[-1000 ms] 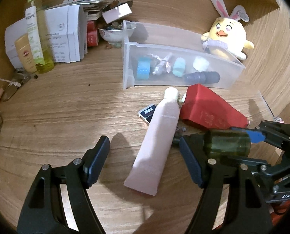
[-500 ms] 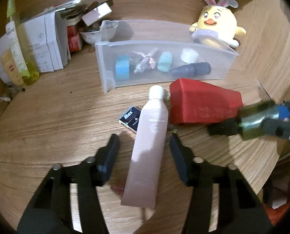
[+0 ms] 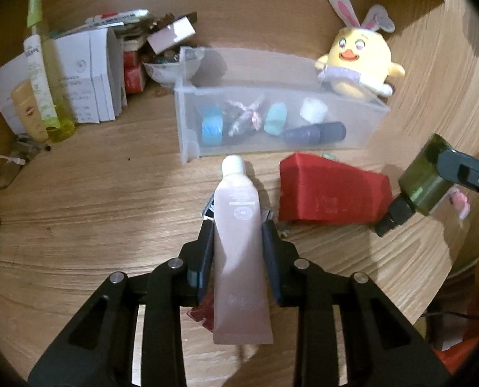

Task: Organize objects
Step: 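Grasp the green glass jar with the right gripper while the left gripper grasps the pink tube, then lift and carry the jar and pink tube over the clear box, then open the right gripper to drop the jar while the left gripper releases the tube, then move both grippers back toward the red pouch and blue box, then grasp the red pouch with the right gripper while the left gripper grasps the blue Max box, then carry the red pouch and Max box over the clear box with both grippers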

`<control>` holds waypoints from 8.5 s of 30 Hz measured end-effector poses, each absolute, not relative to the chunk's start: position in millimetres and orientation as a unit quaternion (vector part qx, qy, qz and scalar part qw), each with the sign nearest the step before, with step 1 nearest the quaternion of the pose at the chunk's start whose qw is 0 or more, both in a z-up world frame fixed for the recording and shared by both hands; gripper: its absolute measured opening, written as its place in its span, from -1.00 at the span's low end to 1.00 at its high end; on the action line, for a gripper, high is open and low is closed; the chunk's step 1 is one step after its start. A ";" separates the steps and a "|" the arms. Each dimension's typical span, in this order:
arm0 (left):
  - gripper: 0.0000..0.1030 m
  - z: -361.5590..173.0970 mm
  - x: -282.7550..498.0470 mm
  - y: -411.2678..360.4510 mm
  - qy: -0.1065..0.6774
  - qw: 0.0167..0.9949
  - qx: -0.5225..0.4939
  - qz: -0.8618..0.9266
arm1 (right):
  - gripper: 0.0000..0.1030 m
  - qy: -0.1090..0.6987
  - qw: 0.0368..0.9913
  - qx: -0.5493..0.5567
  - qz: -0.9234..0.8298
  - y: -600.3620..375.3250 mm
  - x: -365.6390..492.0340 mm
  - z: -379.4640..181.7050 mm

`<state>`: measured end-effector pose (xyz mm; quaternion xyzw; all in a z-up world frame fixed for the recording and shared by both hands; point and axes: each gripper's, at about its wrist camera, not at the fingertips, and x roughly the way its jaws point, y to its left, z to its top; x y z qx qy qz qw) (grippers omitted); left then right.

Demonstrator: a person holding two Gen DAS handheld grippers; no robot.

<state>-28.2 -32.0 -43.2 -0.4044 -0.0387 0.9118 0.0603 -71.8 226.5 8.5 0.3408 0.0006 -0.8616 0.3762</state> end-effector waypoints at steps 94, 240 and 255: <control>-0.77 23.1 -165.7 -29.6 -0.014 0.040 -0.328 0.944 | -0.23 -0.014 0.289 0.365 -0.885 185.6 -225.5 -0.2; -0.48 22.1 -148.1 -44.2 -0.094 0.101 -0.355 0.925 | -0.01 0.081 0.345 0.315 -0.880 158.7 -205.6 36.6; -0.48 5.2 -169.0 -31.6 -0.078 0.105 -0.380 0.916 | -0.01 0.105 0.321 0.383 -0.860 131.6 -235.5 -11.8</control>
